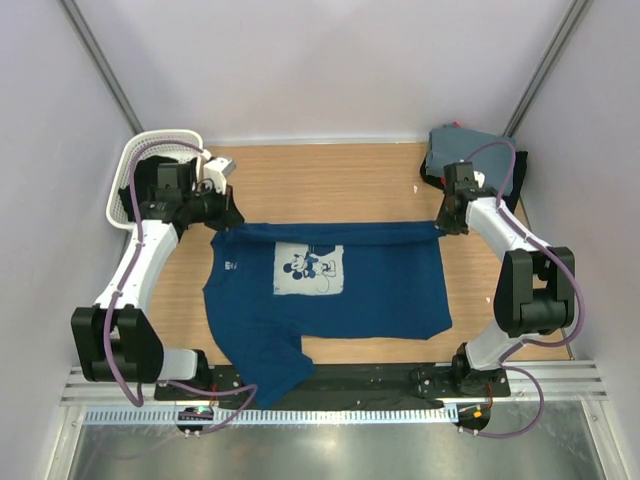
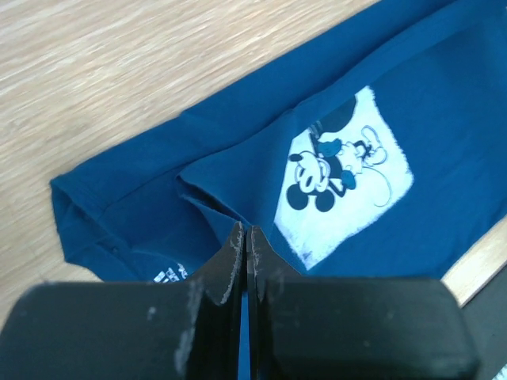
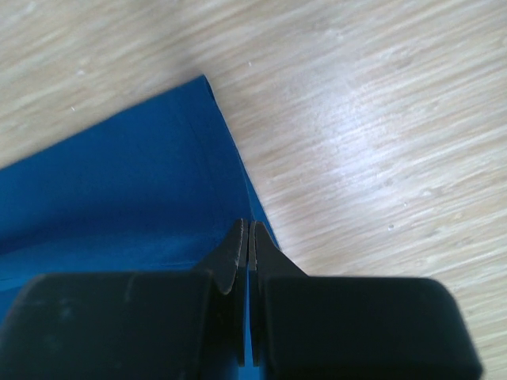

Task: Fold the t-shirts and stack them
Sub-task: Fold the tshirt

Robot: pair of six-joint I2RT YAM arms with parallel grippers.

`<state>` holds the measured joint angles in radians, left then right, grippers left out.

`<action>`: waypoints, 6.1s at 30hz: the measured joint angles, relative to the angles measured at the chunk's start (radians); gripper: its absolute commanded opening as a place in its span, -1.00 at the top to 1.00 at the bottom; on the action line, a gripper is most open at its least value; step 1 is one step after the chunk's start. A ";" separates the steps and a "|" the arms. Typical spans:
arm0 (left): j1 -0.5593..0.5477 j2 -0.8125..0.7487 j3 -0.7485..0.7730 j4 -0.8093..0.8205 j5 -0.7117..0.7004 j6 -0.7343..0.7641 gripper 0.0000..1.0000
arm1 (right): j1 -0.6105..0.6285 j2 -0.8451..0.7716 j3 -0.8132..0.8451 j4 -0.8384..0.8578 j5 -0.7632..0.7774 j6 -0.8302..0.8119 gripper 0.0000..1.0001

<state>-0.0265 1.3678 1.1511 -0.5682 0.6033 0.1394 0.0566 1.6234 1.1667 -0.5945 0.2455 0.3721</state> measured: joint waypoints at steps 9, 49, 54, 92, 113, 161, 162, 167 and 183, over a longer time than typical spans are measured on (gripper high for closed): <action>0.000 -0.106 -0.123 0.043 -0.076 0.005 1.00 | 0.000 -0.020 -0.082 -0.006 -0.014 0.005 0.98; 0.000 -0.257 -0.093 0.016 -0.327 -0.193 -0.72 | 0.039 -0.002 0.134 -0.157 -0.087 0.019 -0.02; -0.031 -0.008 -0.009 0.048 -0.335 -0.388 -0.46 | 0.195 0.023 0.210 -0.141 -0.090 0.021 -0.01; -0.135 0.454 -0.009 0.152 -0.399 -0.499 0.44 | 0.321 0.149 0.237 -0.121 -0.109 0.087 0.03; -0.349 0.202 -0.078 0.126 -0.467 -0.549 0.99 | 0.321 0.153 0.179 -0.114 -0.073 0.132 0.04; -0.032 0.298 -0.071 0.147 -0.632 -0.810 -0.21 | 0.649 0.311 0.320 0.007 -0.199 0.107 0.12; -0.024 0.315 -0.071 0.161 -0.628 -0.811 -0.18 | 0.664 0.328 0.333 0.010 -0.203 0.105 0.12; 0.003 0.385 -0.071 0.215 -0.581 -0.809 0.21 | 0.693 0.369 0.344 0.009 -0.211 0.102 0.12; 0.007 0.367 -0.117 0.306 -0.549 -0.785 1.00 | 0.638 0.397 0.377 -0.021 -0.126 0.157 0.11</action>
<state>-0.0193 1.7348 1.0340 -0.2626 0.0544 -0.6456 0.6945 2.0209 1.5433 -0.6151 0.1200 0.5293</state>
